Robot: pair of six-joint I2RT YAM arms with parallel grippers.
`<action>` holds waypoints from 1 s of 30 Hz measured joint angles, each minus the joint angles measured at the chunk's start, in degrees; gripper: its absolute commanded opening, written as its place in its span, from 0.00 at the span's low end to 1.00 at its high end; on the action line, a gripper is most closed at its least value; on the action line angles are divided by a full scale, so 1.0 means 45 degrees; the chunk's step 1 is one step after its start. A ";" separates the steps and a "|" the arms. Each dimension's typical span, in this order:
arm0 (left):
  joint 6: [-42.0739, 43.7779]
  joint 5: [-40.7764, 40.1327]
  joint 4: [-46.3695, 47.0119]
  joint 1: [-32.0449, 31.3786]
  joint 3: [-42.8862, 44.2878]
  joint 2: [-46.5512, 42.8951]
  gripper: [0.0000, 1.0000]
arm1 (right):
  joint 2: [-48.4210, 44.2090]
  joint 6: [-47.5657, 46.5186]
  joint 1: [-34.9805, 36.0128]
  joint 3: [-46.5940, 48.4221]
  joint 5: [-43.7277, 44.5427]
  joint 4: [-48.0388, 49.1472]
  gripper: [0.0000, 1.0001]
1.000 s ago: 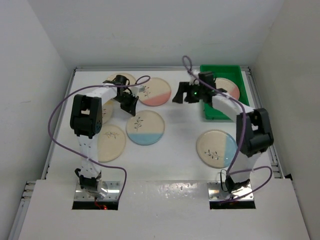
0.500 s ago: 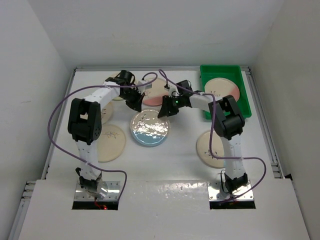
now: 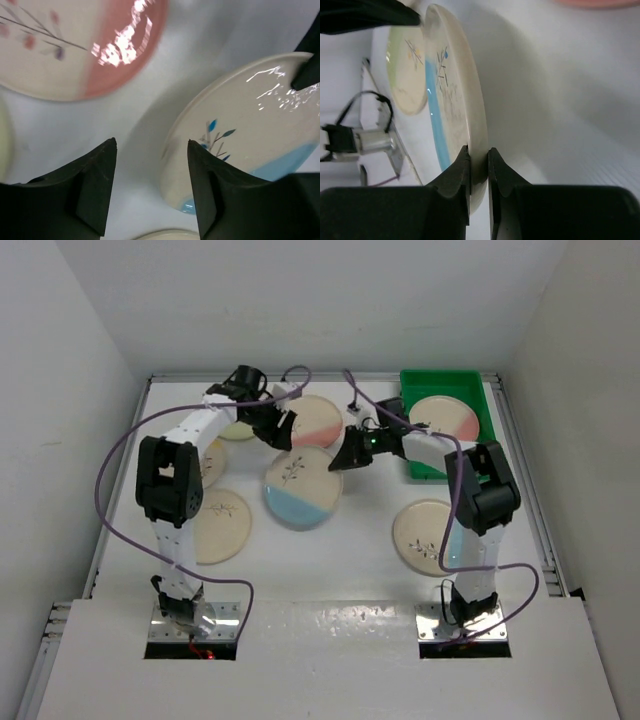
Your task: Place the plates into the plastic bin on the countertop
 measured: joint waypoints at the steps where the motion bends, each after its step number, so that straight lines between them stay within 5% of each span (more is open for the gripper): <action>1: -0.0214 0.0087 0.0019 0.0112 0.0389 0.0019 0.65 | -0.0316 0.0359 -0.0287 -0.0219 -0.0049 0.0321 0.00; 6: -0.1171 0.0136 0.0457 0.0937 0.2846 0.0189 0.65 | -0.1375 0.4556 -0.2608 -0.1787 -0.0228 0.4935 0.00; 13: -0.2579 -0.1457 0.0913 0.1200 0.4571 0.1588 0.64 | -0.2288 0.9870 -0.6475 -0.5056 0.5110 1.0443 0.00; 19: -0.3070 -0.2438 0.0733 0.0831 0.4566 0.2934 0.64 | -0.2327 1.1521 -0.7422 -0.6615 0.9034 1.0992 0.00; 30: -0.3502 -0.2633 0.0777 0.0223 0.4561 0.3313 0.64 | -0.2283 1.2007 -0.7441 -0.6445 1.0244 1.0608 0.00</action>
